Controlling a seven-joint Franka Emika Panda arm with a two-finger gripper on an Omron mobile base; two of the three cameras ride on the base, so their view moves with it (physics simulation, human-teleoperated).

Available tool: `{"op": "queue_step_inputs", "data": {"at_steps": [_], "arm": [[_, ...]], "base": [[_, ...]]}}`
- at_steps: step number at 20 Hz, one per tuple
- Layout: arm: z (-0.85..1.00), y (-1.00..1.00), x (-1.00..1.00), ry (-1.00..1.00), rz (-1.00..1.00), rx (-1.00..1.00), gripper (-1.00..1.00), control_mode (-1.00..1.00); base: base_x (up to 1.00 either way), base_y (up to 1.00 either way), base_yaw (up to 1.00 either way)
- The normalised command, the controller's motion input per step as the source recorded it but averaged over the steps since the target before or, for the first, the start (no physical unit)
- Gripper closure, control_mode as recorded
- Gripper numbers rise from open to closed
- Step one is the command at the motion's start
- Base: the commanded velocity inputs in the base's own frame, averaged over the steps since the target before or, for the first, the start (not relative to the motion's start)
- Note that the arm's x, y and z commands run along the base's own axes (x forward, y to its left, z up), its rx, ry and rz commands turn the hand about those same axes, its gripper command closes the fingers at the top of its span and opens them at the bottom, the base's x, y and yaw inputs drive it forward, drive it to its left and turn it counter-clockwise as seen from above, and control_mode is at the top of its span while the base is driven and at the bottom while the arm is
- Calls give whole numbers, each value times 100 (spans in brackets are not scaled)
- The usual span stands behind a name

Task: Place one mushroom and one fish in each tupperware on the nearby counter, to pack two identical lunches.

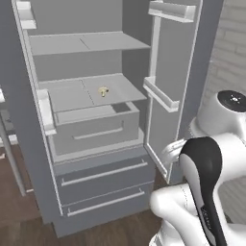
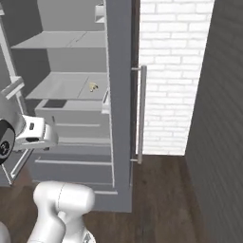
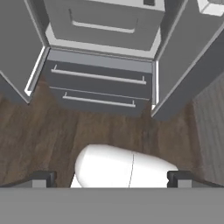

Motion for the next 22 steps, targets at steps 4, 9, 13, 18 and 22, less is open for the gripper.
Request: {"op": "queue_step_inputs", "data": {"at_steps": [4, 9, 13, 18, 22], "arm": [[0, 0, 0, 0, 0, 0, -100, 100], [0, 0, 0, 0, 0, 0, -100, 100], [0, 0, 0, 0, 0, 0, -100, 100], [0, 0, 0, 0, 0, 0, -100, 100], [0, 0, 0, 0, 0, 0, -100, 100]], "base": [[46, 13, 36], [70, 9, 6], [45, 15, 3], [25, 10, 1], [52, 6, 4]]}}
